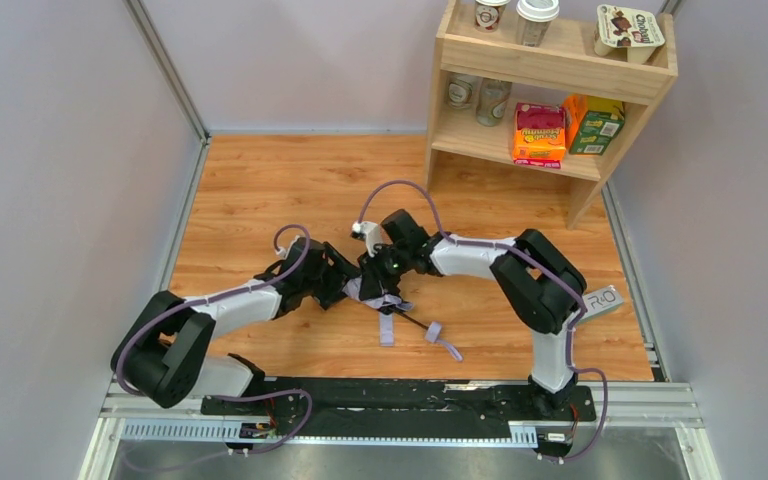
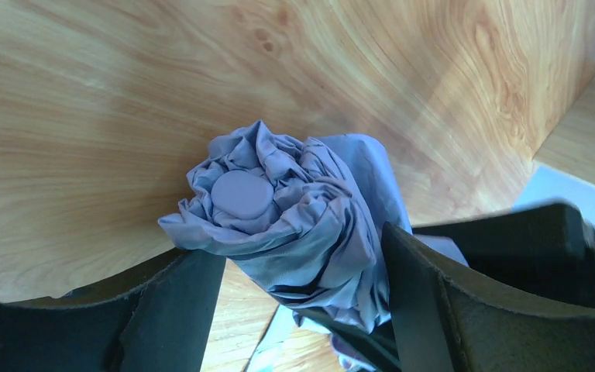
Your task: Put away the umbrella
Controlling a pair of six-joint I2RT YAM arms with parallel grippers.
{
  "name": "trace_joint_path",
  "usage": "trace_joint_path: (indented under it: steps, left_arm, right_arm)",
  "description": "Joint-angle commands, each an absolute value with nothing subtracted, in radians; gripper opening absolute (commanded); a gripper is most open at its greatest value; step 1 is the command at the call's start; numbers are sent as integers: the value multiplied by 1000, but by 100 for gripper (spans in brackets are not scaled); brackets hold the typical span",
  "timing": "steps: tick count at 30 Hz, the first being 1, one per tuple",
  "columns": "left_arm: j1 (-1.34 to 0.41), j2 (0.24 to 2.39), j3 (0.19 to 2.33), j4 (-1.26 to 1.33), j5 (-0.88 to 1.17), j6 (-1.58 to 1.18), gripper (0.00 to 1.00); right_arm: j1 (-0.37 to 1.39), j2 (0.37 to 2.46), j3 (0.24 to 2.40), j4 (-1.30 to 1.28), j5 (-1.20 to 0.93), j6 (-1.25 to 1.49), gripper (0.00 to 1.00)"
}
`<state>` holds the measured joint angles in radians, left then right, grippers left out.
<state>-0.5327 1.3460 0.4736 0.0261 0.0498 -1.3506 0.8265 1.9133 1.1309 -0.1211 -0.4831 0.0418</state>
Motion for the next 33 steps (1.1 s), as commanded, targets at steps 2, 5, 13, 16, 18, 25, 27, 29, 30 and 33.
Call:
trace_joint_path:
  steps: [2,5,13,16,18,25,27,29,30,33]
  left_arm:
    - [-571,1468,391,-112,89,-1233,81]
    - [-577,1509,377,-48,101,-1258,72]
    - [-580,1552,365,5,133,-1315,0]
    - [-583,1540,371,-52,159,-1362,0]
    - [-584,1523,397,-130,152,-1379,0]
    - [-584,1488,468,-276,152,-1407,0]
    - [-583,1494,477,-296,163,-1417,0]
    - [-584,1497,479,-304,175,-1430,0]
    - [-584,1494,477,-305,176,-1430,0]
    - [-583,1467,450,-292,167,-1442,0]
  right_arm:
    - [703,2065,1127,-223,-924,116,0]
    - [695,2089,1144,-227,-960,129,0]
    - [701,2014,1120,-251,-752,189,17]
    - [756,1890,1108,-296,-519,198,42]
    - [833,1832,1114,-327,-294,198,61]
    - [1095,1870,1192,-392,414,196,82]
    - [1152,1936,1232,-419,614,206,82]
    - [1173,1983,1255,-433,728,219,74]
    - [1173,1988,1247,-425,735,224,64]
    - [1161,1954,1166,-347,678,216,31]
